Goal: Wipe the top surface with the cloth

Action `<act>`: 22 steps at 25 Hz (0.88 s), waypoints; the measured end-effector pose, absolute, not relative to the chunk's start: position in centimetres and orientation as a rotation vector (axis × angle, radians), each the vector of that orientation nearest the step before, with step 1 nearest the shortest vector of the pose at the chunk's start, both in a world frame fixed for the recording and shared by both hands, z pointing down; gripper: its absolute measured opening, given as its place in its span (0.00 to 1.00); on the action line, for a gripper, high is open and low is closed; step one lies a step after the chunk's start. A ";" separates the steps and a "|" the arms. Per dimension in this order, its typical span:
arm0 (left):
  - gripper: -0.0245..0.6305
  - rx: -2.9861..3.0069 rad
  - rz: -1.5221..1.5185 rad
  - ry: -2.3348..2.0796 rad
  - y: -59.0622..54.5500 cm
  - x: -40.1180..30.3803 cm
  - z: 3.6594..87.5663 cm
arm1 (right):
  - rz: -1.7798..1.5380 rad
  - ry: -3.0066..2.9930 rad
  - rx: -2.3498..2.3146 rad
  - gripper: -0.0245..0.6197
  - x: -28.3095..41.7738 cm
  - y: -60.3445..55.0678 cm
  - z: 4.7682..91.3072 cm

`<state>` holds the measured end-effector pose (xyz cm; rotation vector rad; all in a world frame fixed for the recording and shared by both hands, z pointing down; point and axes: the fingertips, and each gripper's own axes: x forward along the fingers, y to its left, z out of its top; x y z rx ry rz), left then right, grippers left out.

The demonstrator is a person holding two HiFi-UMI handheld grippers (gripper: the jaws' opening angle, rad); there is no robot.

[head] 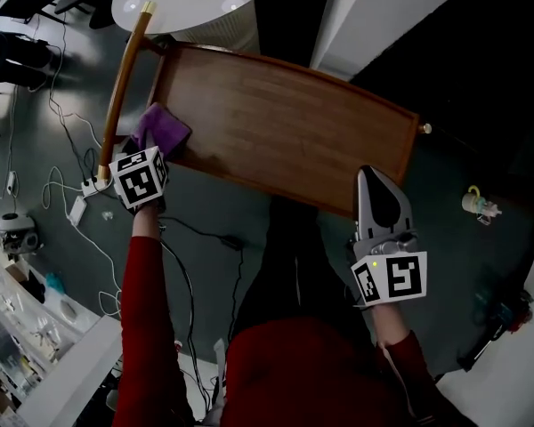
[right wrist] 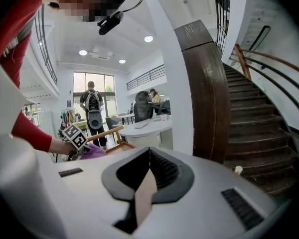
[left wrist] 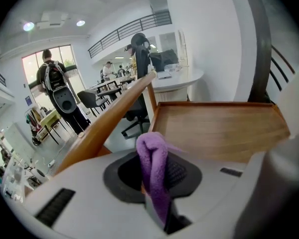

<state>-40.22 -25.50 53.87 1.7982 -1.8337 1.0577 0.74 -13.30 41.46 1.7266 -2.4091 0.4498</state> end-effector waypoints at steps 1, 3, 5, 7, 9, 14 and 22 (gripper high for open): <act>0.13 1.815 1.051 -1.862 -25.5 -40.2 53.2 | 0.441 -2.409 1.737 0.06 0.8 -13.4 41.3; 0.13 1.854 1.014 -1.925 -25.1 -40.0 51.5 | 0.420 -2.414 1.755 0.06 1.0 -13.5 40.7; 0.13 1.893 0.944 -1.996 -24.3 -39.7 49.2 | 0.395 -2.429 1.769 0.06 1.1 -13.5 39.8; 0.13 1.940 0.863 -2.053 -23.4 -39.1 46.6 | 0.365 -2.452 1.780 0.06 1.2 -13.5 38.9; 0.13 1.992 0.763 -2.087 -22.7 -38.0 43.9 | 0.330 -2.475 1.793 0.06 1.4 -13.6 37.9; 0.13 2.172 0.561 -2.076 -21.6 -33.4 37.9 | 0.225 -2.518 1.822 0.06 1.8 -14.0 35.2; 0.13 2.448 0.335 -1.916 -18.9 -24.5 32.0 | 0.090 -2.580 1.845 0.06 1.8 -13.9 31.7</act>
